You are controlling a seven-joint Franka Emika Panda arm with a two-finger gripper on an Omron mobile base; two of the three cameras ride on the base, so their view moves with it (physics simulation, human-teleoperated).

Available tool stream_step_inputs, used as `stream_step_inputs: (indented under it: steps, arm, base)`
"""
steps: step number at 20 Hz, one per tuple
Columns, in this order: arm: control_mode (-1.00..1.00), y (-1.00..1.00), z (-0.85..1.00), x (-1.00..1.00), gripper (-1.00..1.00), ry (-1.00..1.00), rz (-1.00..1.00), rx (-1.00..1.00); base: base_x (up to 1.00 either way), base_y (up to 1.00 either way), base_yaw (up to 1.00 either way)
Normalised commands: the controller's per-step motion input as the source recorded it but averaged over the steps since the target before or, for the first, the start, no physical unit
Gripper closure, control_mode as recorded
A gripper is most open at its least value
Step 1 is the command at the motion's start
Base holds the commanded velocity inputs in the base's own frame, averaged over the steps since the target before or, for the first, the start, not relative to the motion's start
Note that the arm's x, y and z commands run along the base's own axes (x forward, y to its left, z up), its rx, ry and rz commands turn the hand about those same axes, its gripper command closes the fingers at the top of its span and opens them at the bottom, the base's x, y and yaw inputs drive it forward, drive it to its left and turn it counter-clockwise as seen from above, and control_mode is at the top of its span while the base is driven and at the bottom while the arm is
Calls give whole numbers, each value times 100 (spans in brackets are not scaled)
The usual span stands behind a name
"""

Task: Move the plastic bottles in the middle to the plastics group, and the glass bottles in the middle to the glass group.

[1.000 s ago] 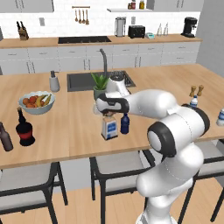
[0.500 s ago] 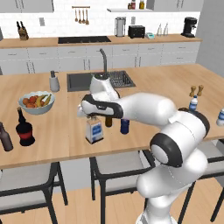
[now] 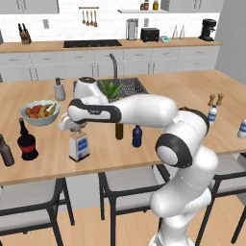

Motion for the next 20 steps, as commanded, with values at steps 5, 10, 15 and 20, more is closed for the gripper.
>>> stream_step_inputs:
  steps: [5, 10, 15, 20]
  arm:
    - [-100, 99, 16, 0, 100, 0, 17, 0]
    - [-100, 70, 8, 0, 100, -2, 6, 0]
    - [-100, 39, -1, 0, 100, 0, 3, -2]
    - [-100, 8, -4, 0, 100, 0, 0, -4]
  base:
    - [0, 0, 0]
    - [0, 0, 0]
    - [0, 0, 0]
    - [0, 0, 0]
